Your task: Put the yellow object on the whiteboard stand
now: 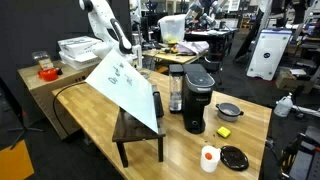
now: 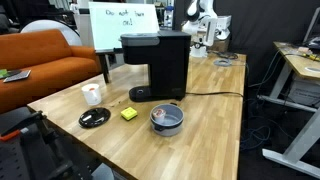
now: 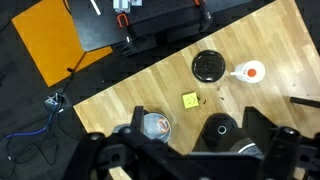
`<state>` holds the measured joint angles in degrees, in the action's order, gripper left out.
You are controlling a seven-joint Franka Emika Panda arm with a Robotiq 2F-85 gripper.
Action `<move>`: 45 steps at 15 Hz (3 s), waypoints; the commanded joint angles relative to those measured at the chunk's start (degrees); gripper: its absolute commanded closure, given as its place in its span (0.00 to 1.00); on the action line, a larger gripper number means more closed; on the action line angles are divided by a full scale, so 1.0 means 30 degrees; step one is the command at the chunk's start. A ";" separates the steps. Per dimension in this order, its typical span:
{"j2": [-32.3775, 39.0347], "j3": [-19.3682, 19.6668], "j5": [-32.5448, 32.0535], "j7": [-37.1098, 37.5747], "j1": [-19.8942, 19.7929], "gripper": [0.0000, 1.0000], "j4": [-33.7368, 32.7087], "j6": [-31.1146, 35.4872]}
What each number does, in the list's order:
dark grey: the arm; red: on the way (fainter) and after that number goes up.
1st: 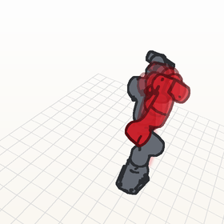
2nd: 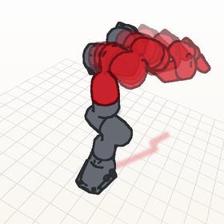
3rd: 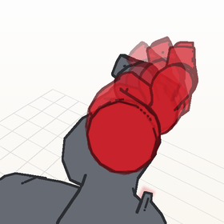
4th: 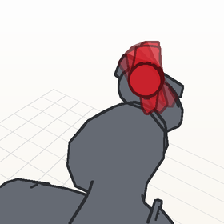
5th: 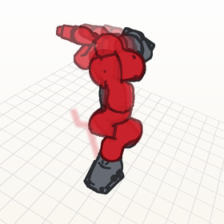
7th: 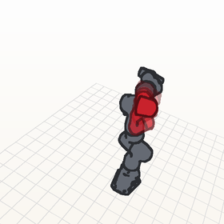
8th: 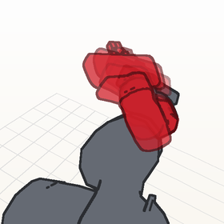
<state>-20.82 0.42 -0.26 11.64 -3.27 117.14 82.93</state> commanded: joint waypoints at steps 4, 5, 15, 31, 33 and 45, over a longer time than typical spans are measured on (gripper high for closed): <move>0.0015 -0.0009 0.0000 -0.0011 -0.0017 0.00 -0.0038 -0.0024; 0.0015 -0.0010 0.0000 -0.0011 -0.0017 0.00 -0.0038 -0.0024; 0.0015 -0.0010 0.0000 -0.0011 -0.0017 0.00 -0.0038 -0.0024; 0.2020 0.0527 0.1799 -0.0960 0.0010 0.00 0.1840 0.1451; 0.2089 0.0400 0.1452 -0.0765 0.0004 0.00 0.1942 0.1407; 0.1707 0.0070 0.0795 -0.0748 0.0172 0.00 0.2226 0.2810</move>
<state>-14.80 1.42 3.72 9.40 -3.16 123.12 88.30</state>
